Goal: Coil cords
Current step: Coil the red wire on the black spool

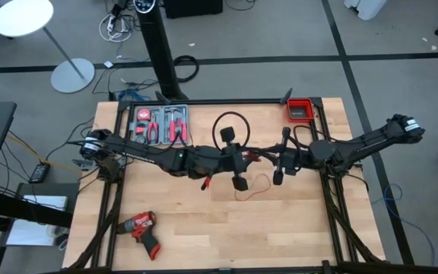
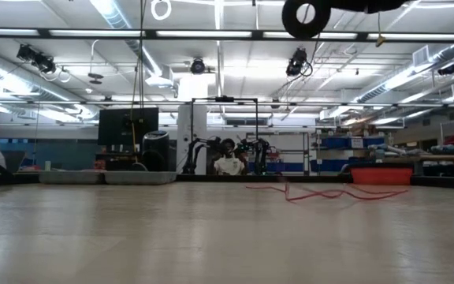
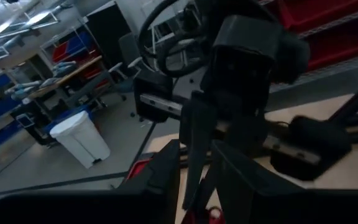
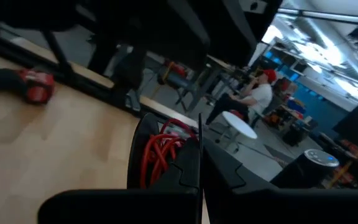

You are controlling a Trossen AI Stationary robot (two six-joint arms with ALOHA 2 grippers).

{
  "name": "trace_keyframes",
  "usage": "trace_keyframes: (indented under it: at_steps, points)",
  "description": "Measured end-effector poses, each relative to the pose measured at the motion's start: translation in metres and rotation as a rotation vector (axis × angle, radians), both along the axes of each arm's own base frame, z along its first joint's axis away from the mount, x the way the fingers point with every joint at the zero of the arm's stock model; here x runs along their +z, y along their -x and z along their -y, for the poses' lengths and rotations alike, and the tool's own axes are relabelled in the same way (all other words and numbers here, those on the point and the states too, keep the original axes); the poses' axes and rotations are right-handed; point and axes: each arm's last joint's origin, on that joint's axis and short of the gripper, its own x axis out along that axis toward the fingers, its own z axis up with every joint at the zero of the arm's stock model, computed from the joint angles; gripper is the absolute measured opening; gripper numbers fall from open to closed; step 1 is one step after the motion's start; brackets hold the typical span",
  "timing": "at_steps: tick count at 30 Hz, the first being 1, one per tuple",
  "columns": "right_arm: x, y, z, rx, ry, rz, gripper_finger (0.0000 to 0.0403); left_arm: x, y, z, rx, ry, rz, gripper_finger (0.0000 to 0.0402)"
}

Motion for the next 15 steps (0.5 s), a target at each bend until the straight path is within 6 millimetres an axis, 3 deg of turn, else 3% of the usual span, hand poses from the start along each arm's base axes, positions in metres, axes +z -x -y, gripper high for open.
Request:
trace_keyframes:
  at_steps: [7,15]
  points:
    - [-0.001,-0.001,0.006,-0.087,0.029,-0.016,0.0000,0.004,0.002,0.013,-0.004,-0.004,-0.001,0.0094]
    - [0.010,0.021,0.003,-0.036,0.081,-0.004,0.0000,-0.014,0.009,0.023,0.055,0.065,-0.145,0.0094]
